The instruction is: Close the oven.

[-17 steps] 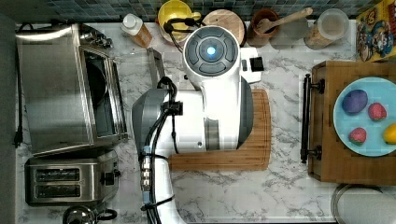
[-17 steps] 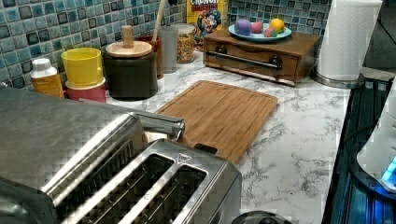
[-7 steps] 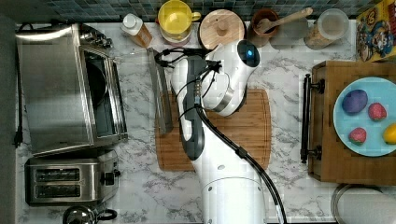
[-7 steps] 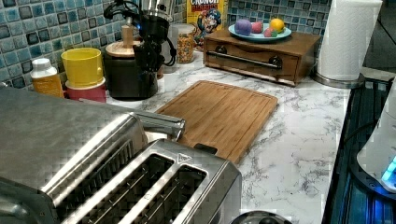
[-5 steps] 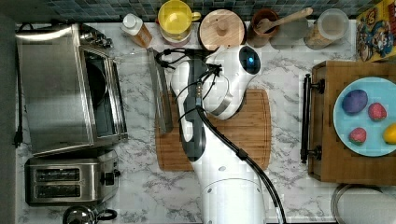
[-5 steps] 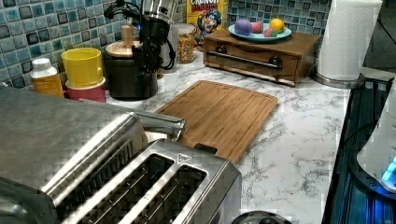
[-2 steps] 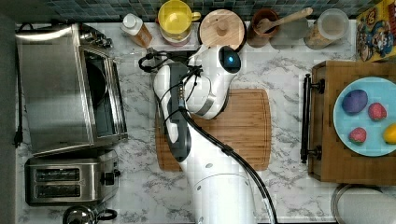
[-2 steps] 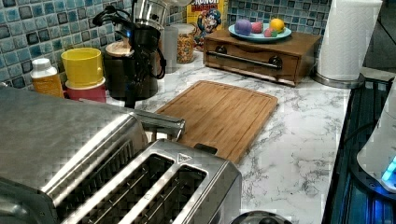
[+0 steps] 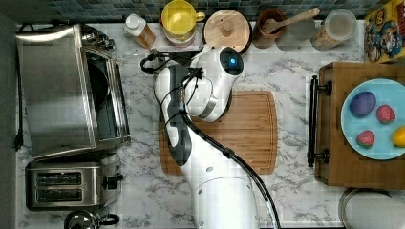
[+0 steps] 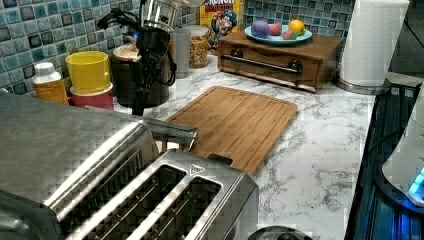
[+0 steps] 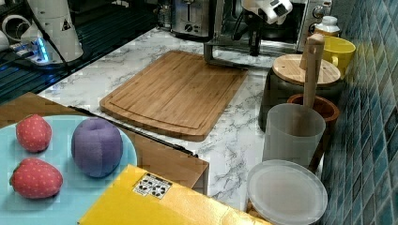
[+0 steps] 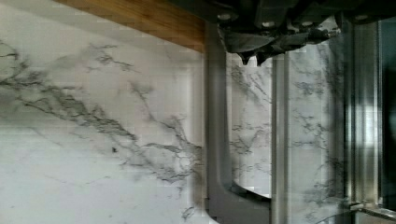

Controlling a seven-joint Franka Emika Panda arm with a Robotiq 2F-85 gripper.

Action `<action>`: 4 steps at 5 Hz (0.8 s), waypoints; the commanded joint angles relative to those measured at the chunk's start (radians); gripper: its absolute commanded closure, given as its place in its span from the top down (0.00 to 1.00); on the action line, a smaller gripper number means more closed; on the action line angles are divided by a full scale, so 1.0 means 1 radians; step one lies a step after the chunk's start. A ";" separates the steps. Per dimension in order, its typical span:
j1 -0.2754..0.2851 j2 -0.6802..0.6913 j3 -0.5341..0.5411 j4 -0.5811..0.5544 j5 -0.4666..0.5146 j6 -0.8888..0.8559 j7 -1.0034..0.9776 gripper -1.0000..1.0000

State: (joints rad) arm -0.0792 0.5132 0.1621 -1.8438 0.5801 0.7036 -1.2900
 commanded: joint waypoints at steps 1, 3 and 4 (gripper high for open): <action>0.028 0.010 -0.011 0.052 -0.088 -0.070 0.037 0.00; 0.058 0.062 -0.014 0.109 -0.152 -0.185 0.061 0.00; 0.053 0.082 -0.003 0.117 -0.134 -0.207 0.087 0.00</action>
State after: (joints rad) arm -0.0753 0.5752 0.1589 -1.8047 0.4600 0.5195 -1.2852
